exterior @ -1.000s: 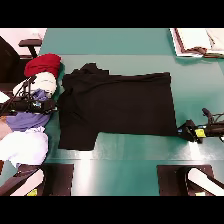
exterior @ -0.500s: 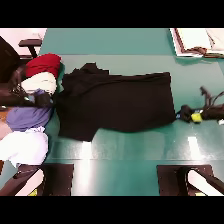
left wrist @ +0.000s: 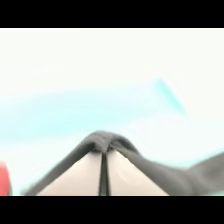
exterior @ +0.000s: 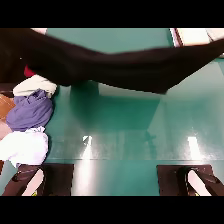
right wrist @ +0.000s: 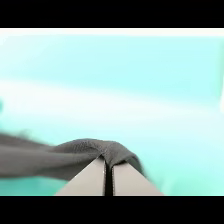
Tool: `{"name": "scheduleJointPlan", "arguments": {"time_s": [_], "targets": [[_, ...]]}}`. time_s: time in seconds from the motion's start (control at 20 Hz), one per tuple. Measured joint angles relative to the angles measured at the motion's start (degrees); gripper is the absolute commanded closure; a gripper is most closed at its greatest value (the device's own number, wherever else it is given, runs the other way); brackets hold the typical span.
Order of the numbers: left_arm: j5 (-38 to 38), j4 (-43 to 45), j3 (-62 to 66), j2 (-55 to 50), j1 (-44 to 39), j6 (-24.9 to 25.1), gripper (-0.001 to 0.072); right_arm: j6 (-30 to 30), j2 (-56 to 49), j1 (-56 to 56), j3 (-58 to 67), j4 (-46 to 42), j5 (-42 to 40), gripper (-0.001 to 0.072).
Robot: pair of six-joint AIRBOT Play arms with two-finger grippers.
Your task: Fold the shirts.
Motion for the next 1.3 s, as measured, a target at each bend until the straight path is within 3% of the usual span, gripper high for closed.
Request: {"name": "scheduleJointPlan", "arguments": {"time_s": [0.2, 0.35, 0.6, 0.85, 1.05, 1.3], "targets": [[2.29, 1.88, 13.64, 0.39, 0.0, -3.26, 0.0688, 3.98, -2.6, 0.0, 18.82, -7.61, 5.7, 0.0694], [1.07, 3.39, 15.96, -0.2, 0.0, -5.4, 0.0687, 6.25, -5.31, 0.02, 24.98, -11.85, 10.19, 0.0694], [-4.68, 4.17, 2.36, -3.48, -0.02, -7.23, 0.0687, 8.52, -9.79, 0.02, 15.63, -14.38, 13.64, 0.0694], [-6.32, 3.67, -18.53, -14.08, -0.04, -5.73, 0.0687, 9.03, -22.08, 1.31, 2.78, -14.95, 14.88, 0.0694], [-2.62, 1.18, -26.62, -27.54, -0.04, -2.51, 0.0687, 9.03, -35.28, 3.13, -2.36, -15.08, 13.35, 0.0694], [6.69, -3.65, -24.72, -40.33, -2.93, 2.19, 0.0687, 8.72, -48.43, 4.24, 3.96, -13.11, 7.82, 0.0694]]}}
